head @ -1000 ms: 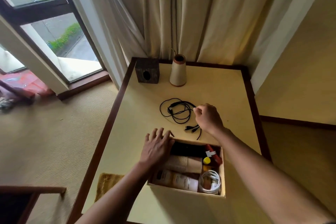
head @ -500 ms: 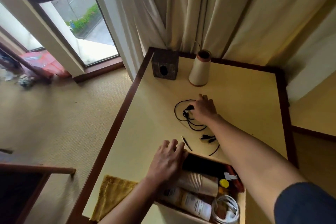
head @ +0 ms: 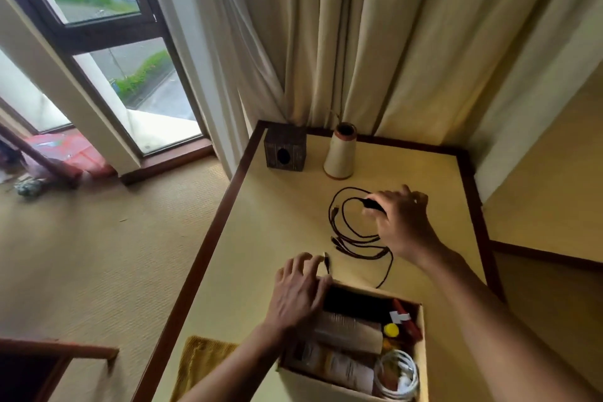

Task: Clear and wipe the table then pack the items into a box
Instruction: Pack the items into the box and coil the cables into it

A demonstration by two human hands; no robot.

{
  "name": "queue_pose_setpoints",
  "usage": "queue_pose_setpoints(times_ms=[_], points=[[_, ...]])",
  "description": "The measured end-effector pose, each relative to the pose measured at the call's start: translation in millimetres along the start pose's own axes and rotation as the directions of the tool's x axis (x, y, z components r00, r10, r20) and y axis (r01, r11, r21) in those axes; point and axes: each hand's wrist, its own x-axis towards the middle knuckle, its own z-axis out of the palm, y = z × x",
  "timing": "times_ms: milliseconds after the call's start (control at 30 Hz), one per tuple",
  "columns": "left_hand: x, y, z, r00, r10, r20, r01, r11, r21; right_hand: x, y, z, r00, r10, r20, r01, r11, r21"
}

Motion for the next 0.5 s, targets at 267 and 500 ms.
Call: queue_pose_setpoints(times_ms=[267, 500], points=[[64, 96, -102, 0.998, 0.037, -0.053, -0.063, 0.744, -0.665, -43, -23, -98, 0.999, -0.004, 0.042, -0.014, 0.909, 0.416], [73, 108, -147, 0.974, 0.149, 0.172, 0.095, 0.423, -0.901, -55, -18, -141, 0.967, 0.183, -0.176, -0.013, 0.728, 0.686]])
